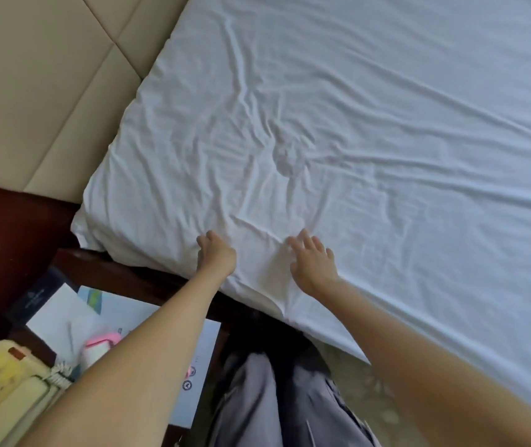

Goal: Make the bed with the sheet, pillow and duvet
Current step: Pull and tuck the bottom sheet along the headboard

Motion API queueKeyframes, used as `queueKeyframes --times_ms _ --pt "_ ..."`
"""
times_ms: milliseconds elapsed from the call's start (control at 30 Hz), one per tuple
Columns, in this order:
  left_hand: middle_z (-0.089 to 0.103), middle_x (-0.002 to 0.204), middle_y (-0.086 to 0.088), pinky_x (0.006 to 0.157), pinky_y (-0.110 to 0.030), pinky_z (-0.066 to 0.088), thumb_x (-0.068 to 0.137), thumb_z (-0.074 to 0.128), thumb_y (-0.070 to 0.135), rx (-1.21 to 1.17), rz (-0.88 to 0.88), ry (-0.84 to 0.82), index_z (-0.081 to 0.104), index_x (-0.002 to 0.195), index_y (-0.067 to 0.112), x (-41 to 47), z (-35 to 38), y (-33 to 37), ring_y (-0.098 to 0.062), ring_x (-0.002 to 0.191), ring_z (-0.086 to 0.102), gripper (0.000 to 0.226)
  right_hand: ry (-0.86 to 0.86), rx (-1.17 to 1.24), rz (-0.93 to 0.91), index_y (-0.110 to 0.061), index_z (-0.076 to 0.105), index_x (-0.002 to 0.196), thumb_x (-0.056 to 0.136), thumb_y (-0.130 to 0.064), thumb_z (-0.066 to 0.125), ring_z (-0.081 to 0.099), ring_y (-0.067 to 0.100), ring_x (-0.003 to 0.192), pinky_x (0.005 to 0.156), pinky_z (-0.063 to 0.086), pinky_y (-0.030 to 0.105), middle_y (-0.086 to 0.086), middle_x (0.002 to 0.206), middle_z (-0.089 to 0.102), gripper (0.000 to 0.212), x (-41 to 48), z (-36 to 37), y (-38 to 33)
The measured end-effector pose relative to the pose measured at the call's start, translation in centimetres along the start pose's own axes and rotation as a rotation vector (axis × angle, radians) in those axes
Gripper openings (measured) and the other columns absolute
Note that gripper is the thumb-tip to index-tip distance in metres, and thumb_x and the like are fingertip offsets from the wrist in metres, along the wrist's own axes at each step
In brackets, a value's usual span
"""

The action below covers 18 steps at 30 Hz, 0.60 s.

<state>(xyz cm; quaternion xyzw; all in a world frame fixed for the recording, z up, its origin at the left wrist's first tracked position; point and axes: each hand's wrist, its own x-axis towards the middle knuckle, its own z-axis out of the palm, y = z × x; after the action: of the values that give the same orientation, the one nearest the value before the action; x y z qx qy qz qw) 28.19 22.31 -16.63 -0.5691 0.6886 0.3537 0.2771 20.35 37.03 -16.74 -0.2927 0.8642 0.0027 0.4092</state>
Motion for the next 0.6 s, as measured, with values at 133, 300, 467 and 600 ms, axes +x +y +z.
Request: queueKeyframes --times_ms 133,300,467,600 --pt "0.020 0.140 -0.018 0.085 -0.043 0.040 0.093 0.049 0.010 -0.175 -0.076 0.248 0.020 0.138 -0.004 1.6 1.2 -2.5 -0.039 0.122 0.040 0.055 0.176 -0.075 0.017 -0.005 0.035 0.131 0.098 -0.024 0.043 0.043 0.027 0.118 0.099 0.032 0.033 0.010 0.130 0.040 0.039 0.5 1.4 -0.8" --pt "0.021 0.145 -0.019 0.099 -0.046 0.039 0.087 0.064 0.018 -0.560 -0.297 0.319 0.017 0.140 0.001 4.9 0.8 -4.5 -0.041 0.126 0.037 0.073 0.252 -0.120 -0.024 -0.005 0.050 0.112 0.094 -0.003 0.040 0.044 0.027 0.110 0.086 0.031 0.030 0.010 0.119 0.048 0.020 2.7 2.1 -1.0" --pt "0.053 0.128 -0.023 0.096 -0.045 0.048 0.093 0.051 0.010 -0.482 -0.290 0.348 0.051 0.120 -0.003 7.2 0.8 -7.5 -0.042 0.111 0.055 0.029 0.226 -0.116 -0.067 -0.003 0.053 0.107 0.090 -0.001 0.043 0.045 0.029 0.109 0.085 0.032 0.032 0.012 0.114 0.050 0.020 3.4 1.8 -0.7" --pt "0.060 0.117 -0.024 0.091 -0.045 0.050 0.091 0.041 0.000 -0.514 -0.205 0.354 0.053 0.115 -0.008 6.9 0.9 -8.5 -0.040 0.107 0.059 0.028 0.135 -0.071 -0.115 0.001 0.053 0.103 0.091 -0.003 0.043 0.046 0.030 0.109 0.086 0.037 0.033 0.015 0.112 0.052 0.015 2.8 0.8 -0.5"
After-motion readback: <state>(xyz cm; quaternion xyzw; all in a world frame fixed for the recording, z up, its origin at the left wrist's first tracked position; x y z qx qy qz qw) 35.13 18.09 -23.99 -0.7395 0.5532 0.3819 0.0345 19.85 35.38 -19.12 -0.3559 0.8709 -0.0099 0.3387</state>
